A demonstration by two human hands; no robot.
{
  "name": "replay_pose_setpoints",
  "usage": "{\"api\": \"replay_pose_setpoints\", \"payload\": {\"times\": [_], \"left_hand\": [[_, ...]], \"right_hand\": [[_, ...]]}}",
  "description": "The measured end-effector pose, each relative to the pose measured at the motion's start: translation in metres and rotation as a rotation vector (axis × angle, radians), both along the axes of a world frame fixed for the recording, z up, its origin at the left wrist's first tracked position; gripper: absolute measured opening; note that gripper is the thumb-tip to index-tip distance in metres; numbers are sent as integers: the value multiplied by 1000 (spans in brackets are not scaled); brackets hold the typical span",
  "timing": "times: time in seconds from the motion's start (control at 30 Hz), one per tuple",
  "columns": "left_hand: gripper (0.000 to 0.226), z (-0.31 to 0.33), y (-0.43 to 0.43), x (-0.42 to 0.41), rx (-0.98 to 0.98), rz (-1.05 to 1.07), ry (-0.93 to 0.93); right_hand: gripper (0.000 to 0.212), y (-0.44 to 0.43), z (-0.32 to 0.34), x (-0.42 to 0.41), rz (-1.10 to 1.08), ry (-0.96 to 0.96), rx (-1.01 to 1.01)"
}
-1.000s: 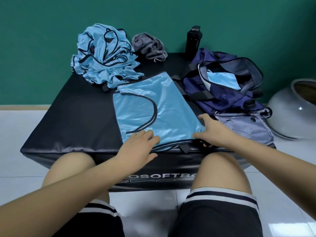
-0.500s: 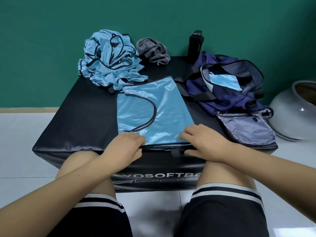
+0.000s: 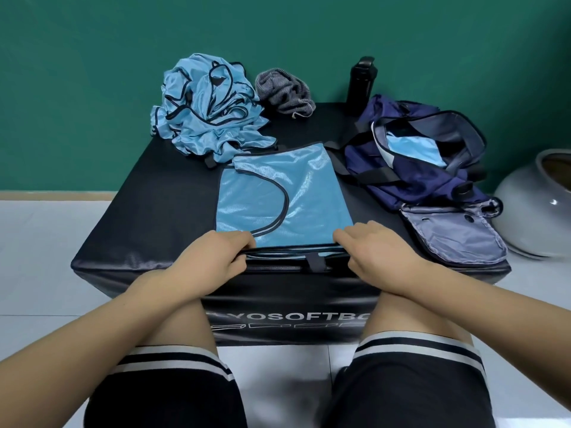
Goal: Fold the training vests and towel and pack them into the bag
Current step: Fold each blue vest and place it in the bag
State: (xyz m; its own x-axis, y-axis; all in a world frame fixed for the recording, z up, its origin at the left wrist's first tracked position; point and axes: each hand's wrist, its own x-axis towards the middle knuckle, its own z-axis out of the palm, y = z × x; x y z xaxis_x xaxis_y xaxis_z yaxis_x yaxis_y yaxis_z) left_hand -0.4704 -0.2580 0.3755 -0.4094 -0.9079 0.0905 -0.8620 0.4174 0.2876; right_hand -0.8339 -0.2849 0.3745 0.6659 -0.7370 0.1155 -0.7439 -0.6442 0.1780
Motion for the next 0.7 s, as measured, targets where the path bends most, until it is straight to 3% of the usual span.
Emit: {"api": "replay_pose_setpoints", "payload": {"times": [0.1,0.27,0.37,0.43,0.6,0.7], "left_hand": [[22,6,-3,5,115,44,161],[18,25,-3,18,304,83,384],[16,32,-5,23,414,98,521],[15,36,-11,24,390,139,559],[13,42,-46,20,236,258,584],[10,44,-75,12,161,308,553]], "right_hand": [[41,0,17,4,-85,-3,72],[41,0,58,5,-185,-203,691],[43,-7,80,2,-185,-335,857],[45,-19,87,1,-204,-490,885],[38,-66,76,5,-381,-887,726],[34,-89,65,17,-495,-1017,620]]}}
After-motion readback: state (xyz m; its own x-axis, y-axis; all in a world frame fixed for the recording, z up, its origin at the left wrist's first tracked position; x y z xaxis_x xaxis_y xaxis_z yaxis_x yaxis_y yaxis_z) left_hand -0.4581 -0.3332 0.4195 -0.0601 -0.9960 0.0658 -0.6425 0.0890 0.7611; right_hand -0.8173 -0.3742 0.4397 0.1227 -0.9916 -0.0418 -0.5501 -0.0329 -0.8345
